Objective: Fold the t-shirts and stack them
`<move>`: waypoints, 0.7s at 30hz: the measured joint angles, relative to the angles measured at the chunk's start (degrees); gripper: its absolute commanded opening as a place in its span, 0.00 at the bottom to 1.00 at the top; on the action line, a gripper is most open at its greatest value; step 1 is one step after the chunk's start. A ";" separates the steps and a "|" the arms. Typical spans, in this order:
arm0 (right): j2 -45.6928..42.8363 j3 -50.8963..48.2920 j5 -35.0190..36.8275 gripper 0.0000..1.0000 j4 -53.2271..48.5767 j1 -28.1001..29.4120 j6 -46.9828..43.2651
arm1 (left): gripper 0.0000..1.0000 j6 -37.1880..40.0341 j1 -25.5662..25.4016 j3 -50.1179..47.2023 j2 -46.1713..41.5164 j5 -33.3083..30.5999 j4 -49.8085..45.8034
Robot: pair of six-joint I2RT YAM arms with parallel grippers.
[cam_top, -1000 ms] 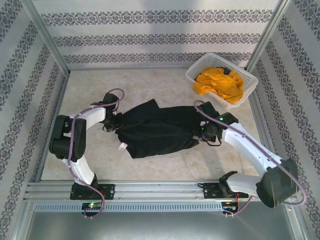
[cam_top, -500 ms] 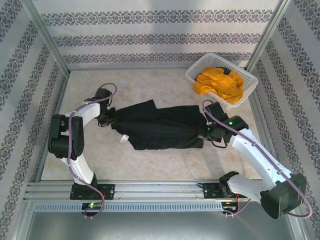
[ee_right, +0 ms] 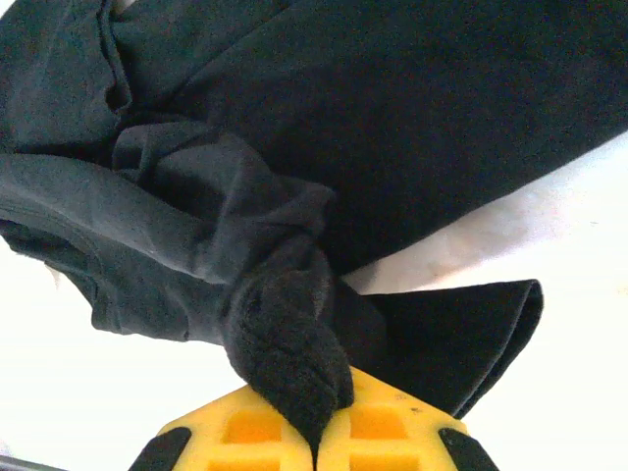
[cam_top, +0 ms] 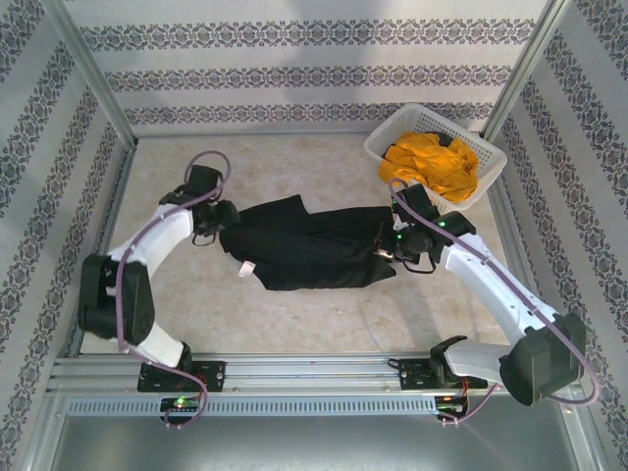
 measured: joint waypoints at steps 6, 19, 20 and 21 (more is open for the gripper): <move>3.32 2.12 -3.23 0.00 1.46 -1.42 1.05 | 0.75 1.79 -22.71 -10.19 -9.46 0.00 6.27; 6.58 5.44 -9.18 0.00 2.69 -4.22 2.47 | 0.79 22.36 -45.75 -7.89 7.45 -13.57 16.50; 6.58 5.49 -9.46 0.00 2.73 -4.22 2.60 | 0.78 23.74 -46.47 -7.02 8.76 -14.38 16.72; 6.58 5.53 -9.81 0.00 2.82 -4.22 2.82 | 0.74 25.14 -47.08 -5.99 10.16 -15.50 16.74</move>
